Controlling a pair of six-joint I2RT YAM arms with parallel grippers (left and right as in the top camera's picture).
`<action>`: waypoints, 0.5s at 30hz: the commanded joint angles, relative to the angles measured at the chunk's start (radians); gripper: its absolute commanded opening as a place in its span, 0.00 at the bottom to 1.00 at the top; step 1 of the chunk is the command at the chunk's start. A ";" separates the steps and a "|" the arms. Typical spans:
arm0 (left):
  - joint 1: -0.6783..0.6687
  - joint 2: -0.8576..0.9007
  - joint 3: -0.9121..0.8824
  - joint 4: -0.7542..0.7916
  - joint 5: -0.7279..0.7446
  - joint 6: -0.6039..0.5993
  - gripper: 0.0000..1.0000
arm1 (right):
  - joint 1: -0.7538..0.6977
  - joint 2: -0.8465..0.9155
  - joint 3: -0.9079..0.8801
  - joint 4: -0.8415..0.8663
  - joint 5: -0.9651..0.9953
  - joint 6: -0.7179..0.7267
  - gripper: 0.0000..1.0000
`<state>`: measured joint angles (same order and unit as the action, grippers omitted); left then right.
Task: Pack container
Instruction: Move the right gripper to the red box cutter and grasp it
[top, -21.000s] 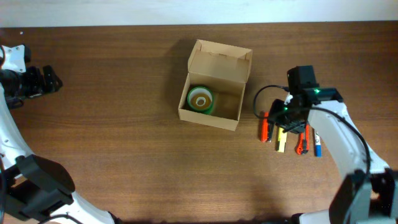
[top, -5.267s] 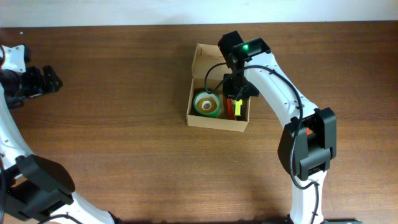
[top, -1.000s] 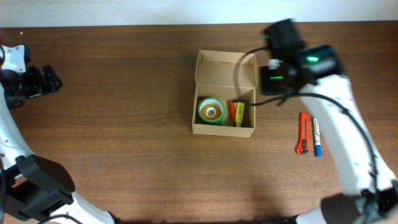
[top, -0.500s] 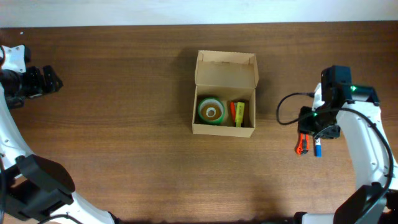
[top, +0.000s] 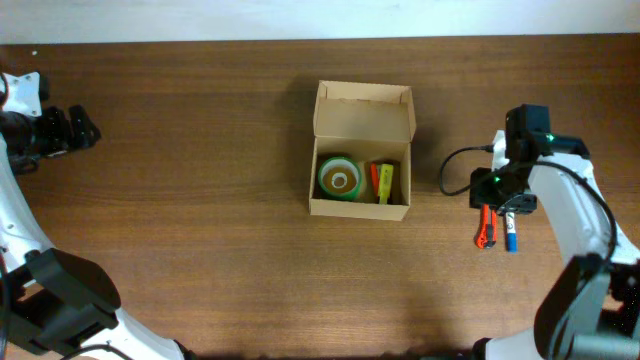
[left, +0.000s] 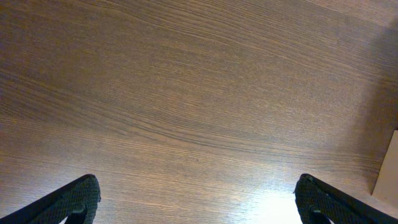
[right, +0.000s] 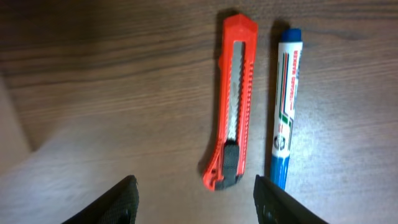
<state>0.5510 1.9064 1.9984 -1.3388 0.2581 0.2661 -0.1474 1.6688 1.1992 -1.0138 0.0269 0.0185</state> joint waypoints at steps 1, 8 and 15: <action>0.000 -0.003 -0.005 0.000 0.011 0.013 1.00 | -0.009 0.063 -0.006 0.014 0.042 -0.025 0.61; 0.000 -0.003 -0.005 0.000 0.011 0.013 1.00 | -0.054 0.145 -0.006 0.050 0.042 -0.027 0.61; 0.000 -0.003 -0.005 0.000 0.011 0.013 1.00 | -0.111 0.174 -0.006 0.063 0.040 -0.031 0.60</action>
<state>0.5510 1.9064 1.9984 -1.3388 0.2581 0.2661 -0.2405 1.8256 1.1969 -0.9550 0.0521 -0.0055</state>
